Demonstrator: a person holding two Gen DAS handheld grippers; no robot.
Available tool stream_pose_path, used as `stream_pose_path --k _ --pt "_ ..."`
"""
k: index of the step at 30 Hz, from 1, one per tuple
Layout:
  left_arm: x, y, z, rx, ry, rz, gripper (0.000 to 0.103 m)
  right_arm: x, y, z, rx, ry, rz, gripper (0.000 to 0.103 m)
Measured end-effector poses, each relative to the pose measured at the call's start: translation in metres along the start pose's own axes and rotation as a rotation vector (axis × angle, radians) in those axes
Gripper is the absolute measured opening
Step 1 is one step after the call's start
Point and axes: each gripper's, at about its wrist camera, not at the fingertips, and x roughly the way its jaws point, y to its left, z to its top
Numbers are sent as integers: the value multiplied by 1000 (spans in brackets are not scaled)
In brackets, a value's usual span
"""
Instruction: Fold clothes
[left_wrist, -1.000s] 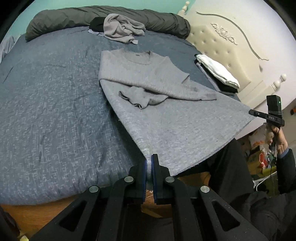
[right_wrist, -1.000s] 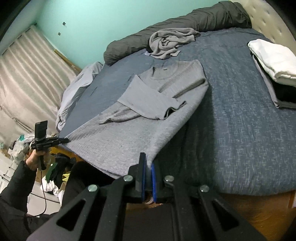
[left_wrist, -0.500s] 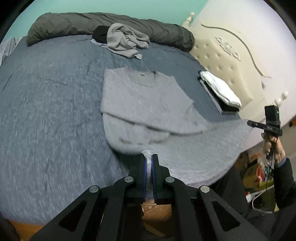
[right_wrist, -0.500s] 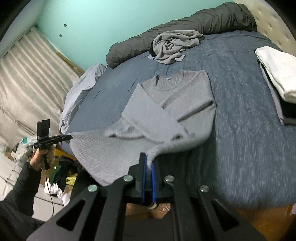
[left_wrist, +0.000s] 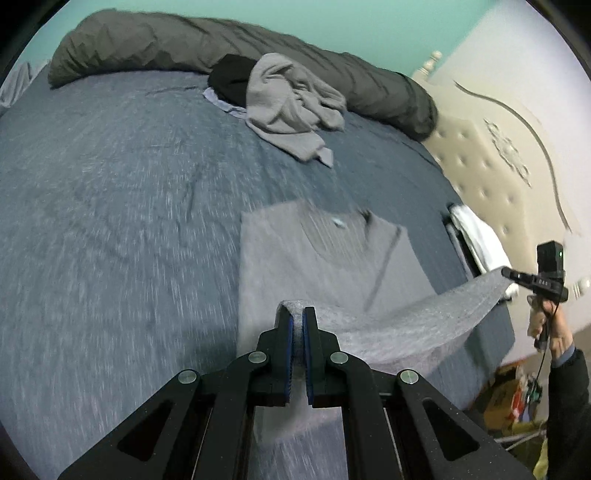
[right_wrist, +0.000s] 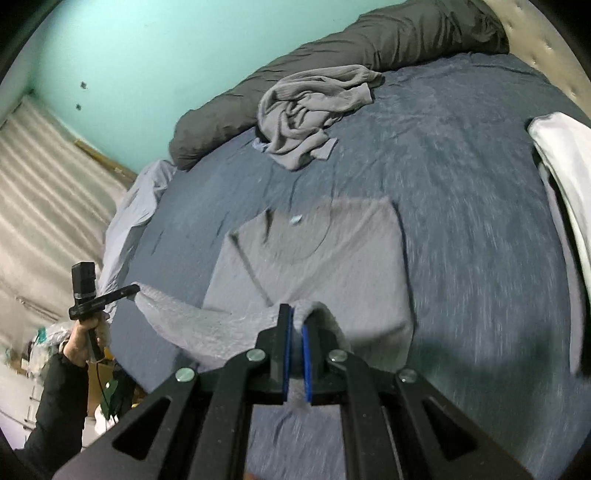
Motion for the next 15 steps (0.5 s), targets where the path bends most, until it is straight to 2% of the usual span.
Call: stream_pose_path --k 3,9,15 --pt "32 21 32 -54 8 -8 5 32 -16 36 -13 23 -68 5" --pt "96 56 73 -122 36 9 5 94 -55 90 12 52 -122 5" --pt "156 85 84 -189 65 36 8 150 -99 110 91 80 -153 5"
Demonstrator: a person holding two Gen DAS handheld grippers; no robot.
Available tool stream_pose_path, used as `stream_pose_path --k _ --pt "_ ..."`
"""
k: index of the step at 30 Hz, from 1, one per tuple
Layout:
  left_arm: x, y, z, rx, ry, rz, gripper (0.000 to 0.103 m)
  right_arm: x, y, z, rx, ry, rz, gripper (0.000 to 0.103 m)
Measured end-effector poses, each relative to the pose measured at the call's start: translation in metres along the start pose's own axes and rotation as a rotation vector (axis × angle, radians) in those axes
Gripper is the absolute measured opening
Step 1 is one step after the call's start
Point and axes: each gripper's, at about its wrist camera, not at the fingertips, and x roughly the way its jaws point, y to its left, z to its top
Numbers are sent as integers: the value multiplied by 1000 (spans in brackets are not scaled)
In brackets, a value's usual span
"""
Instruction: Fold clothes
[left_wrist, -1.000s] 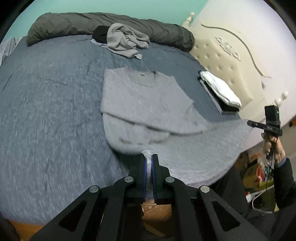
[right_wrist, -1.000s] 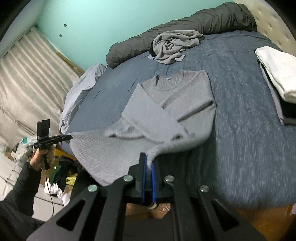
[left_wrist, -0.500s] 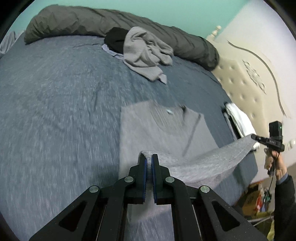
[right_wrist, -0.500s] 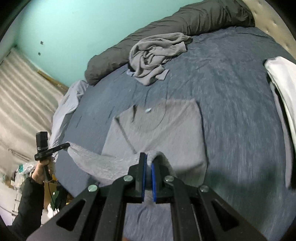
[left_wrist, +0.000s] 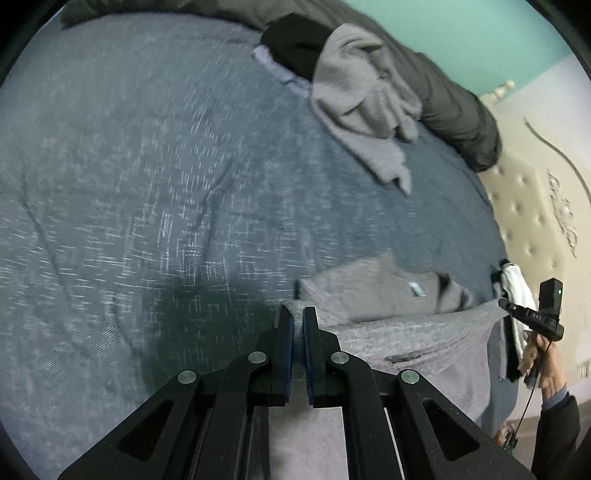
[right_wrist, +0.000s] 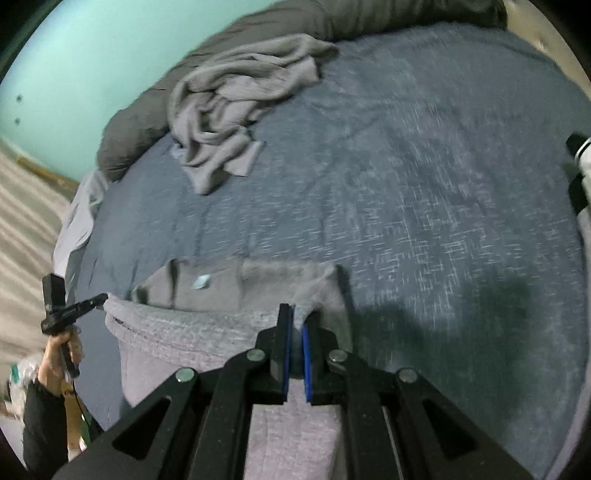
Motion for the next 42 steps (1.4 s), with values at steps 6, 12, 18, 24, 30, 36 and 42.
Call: stream_pose_path --k 6,12,18,24,30,36,42 --pt "15 7 0 -14 -51 -7 11 20 -15 0 30 -74 -21 8" --pt "-23 5 -11 10 -158 -20 30 -13 -20 -6 32 -208 5 62" --pt "-30 -31 -50 198 -133 31 30 -40 -3 -26 -70 -235 12 64" --pt "17 -50 -78 321 -17 122 30 -2 34 -67 -333 -88 -101 37" --pt "39 -44 -67 327 -13 181 30 41 37 -78 -470 18 -266 32" --pt "41 -34 -27 300 -47 180 30 53 28 -40 -460 -37 -319 32" --pt "33 -10 10 143 -145 169 30 43 12 0 -352 -136 -326 32"
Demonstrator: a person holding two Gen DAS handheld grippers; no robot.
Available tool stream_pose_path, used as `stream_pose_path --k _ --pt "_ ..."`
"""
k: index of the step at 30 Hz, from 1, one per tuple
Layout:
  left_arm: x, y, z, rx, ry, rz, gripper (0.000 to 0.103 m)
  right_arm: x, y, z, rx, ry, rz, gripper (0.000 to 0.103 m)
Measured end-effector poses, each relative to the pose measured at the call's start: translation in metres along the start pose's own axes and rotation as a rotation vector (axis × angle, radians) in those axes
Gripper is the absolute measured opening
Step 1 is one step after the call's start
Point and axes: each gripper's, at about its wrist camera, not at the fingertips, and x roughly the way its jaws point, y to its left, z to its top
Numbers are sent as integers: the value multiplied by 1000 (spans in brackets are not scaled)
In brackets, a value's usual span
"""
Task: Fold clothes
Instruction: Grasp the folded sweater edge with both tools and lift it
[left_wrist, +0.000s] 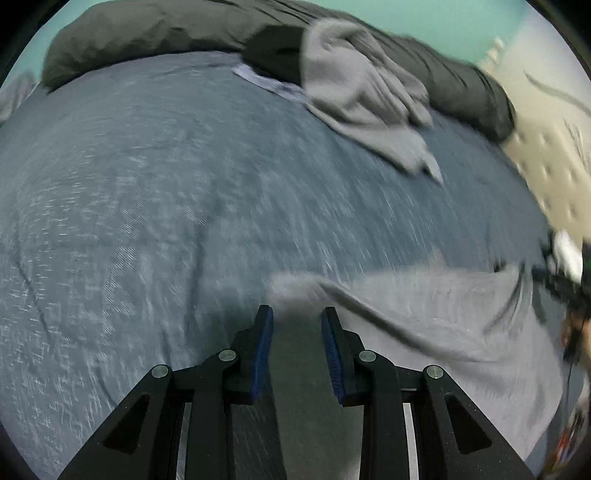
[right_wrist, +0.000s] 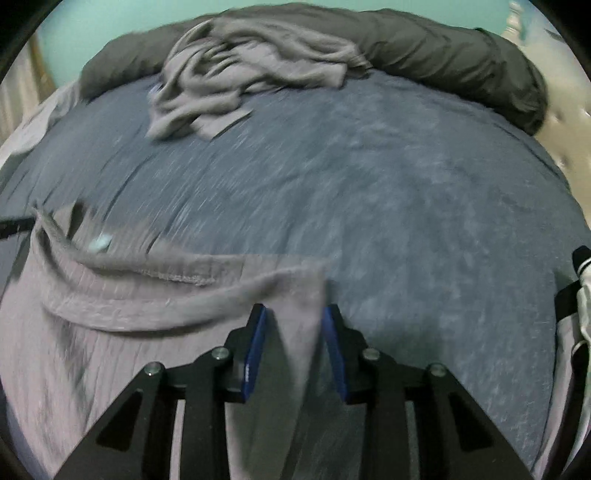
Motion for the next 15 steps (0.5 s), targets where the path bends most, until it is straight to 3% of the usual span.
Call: stream_pose_path --k 4,6,8,14,15 --pt "3 11 4 -59 -29 -25 30 -12 -12 1 98 -62 94 32" --pt "4 12 -2 -50 -23 -28 44 -10 -16 -5 133 -51 140 38" --pt "7 14 -7 -49 -16 -36 48 -4 -15 -12 142 -25 141 44" --pt "11 13 -15 -41 -21 -66 47 8 -15 -18 189 -29 168 44" --pt "11 13 -14 -37 -21 -75 31 9 -13 -18 176 -33 173 42"
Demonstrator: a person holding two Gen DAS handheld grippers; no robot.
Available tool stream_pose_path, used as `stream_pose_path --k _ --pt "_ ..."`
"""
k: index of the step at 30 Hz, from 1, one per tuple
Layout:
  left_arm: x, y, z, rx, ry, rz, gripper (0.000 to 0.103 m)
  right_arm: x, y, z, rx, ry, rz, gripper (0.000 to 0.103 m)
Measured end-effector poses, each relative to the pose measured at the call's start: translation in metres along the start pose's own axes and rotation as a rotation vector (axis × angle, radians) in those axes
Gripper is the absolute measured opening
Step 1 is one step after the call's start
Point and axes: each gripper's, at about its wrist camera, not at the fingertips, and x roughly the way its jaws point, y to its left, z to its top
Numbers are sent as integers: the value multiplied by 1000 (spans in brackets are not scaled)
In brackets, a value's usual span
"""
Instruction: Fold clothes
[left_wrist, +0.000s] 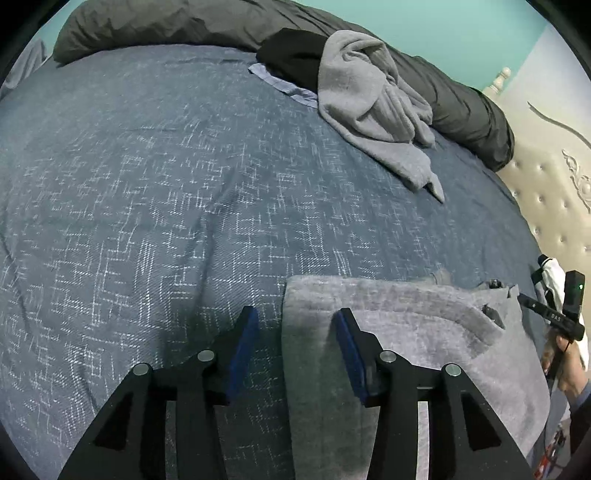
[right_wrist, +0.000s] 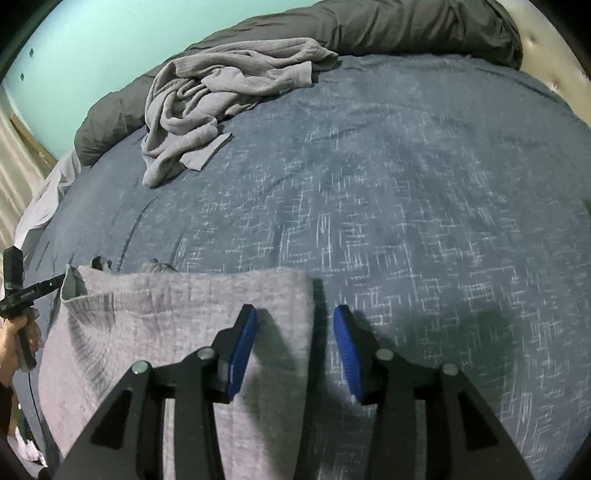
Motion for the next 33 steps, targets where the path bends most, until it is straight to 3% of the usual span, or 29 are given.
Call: stream_pose_path --k 2,5,12,22,27,33 --pt "1 -2 1 10 -2 2 5 1 5 1 -27 0 9 17" --pt "-7 -4 1 25 -22 3 4 -6 12 1 -63 -36 7 5" --pt "-45 17 10 -34 -93 -4 3 -50 -2 13 -12 -202 -56 3" --pt "-7 17 11 -52 -8 39 6 0 -7 19 52 -54 -162 4" --pt "-21 16 -1 -38 -19 88 13 -9 -10 8 71 -44 -228 9" --pt "-74 6 -30 -42 -78 56 19 -76 -10 -30 134 -126 -71 10"
